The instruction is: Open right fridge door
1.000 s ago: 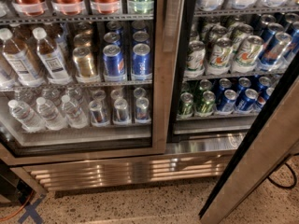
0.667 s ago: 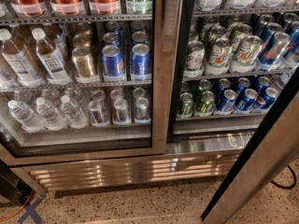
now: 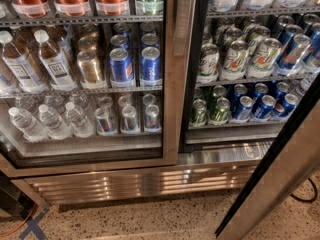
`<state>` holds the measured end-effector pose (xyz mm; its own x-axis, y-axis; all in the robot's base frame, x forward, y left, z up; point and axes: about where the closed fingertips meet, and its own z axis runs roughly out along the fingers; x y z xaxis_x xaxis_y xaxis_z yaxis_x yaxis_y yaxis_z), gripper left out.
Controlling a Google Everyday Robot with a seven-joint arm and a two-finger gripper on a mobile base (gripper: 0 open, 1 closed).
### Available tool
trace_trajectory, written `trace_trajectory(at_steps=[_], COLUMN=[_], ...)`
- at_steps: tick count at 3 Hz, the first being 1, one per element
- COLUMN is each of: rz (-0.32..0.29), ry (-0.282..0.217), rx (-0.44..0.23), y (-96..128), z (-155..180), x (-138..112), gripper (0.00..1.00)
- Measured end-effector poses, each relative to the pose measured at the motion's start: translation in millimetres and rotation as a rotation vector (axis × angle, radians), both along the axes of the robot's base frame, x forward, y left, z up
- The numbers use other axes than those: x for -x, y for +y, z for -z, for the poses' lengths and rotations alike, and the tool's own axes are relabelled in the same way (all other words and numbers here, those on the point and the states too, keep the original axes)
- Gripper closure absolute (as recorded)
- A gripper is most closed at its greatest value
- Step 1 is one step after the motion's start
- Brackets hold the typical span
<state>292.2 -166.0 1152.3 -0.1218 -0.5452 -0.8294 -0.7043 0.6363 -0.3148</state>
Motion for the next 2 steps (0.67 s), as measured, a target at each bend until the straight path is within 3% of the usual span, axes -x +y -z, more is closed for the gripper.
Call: trace_trajectory(at_steps=[1,2], rz=[-0.003,-0.024], ry=[-0.028,-0.074], rx=[-0.018,-0.084], y=[-16,-68], z=[-2,4], x=[26,85], gripper=[0.00,0.00])
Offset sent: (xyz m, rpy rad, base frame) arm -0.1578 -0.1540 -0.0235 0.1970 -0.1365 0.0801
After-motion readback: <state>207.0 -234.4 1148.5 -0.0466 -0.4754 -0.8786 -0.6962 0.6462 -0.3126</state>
